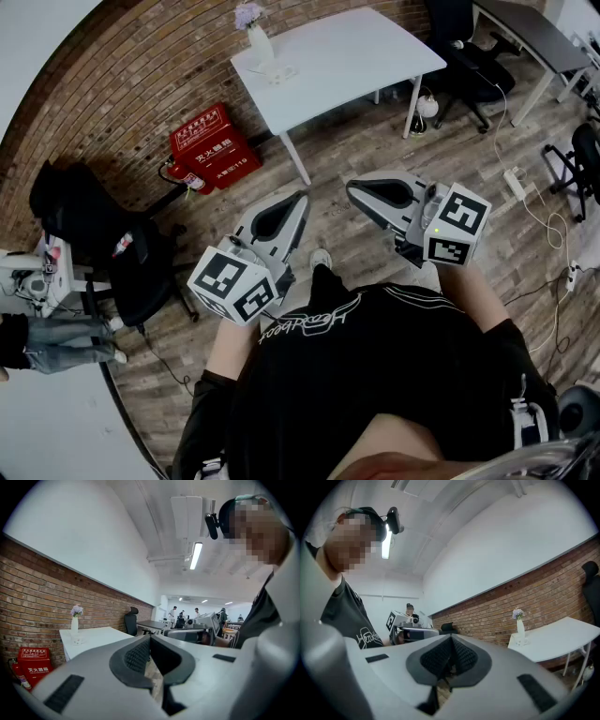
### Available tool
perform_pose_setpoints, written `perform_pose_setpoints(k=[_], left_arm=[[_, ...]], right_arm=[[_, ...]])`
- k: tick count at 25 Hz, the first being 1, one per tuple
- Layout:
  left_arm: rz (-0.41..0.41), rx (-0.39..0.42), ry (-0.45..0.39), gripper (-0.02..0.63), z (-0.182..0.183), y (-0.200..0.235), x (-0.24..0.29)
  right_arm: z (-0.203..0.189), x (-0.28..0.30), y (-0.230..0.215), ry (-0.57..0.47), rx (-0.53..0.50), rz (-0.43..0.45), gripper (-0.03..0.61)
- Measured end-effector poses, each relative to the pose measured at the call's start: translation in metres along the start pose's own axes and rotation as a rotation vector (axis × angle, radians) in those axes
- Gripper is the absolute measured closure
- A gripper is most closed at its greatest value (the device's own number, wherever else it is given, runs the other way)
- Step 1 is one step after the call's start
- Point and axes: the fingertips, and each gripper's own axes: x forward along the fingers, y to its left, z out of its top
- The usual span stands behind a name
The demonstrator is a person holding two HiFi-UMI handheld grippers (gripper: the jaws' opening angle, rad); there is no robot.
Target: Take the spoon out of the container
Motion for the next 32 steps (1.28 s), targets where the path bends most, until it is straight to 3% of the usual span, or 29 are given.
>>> perform_pose_setpoints(k=[13,20,32], left_arm=[[0.008,-0.020,0.009,0.609,-0.016,0.002,0.004],[0.025,-0.056,-0.007,0.609,-0.023,0.038,0.001],[0.028,-0.098,0.028,0.609,-0.009,0.222,0.050]], right_arm=[[-0.013,-0.001,-0.007,0.005,0.026,-0.010,0.581],[-0.021,0.025,-0.028,0.010,0.031,-0.026,0.581],[-0.020,0.152,-0.176,0.064,0.028,-0.153,0.580]])
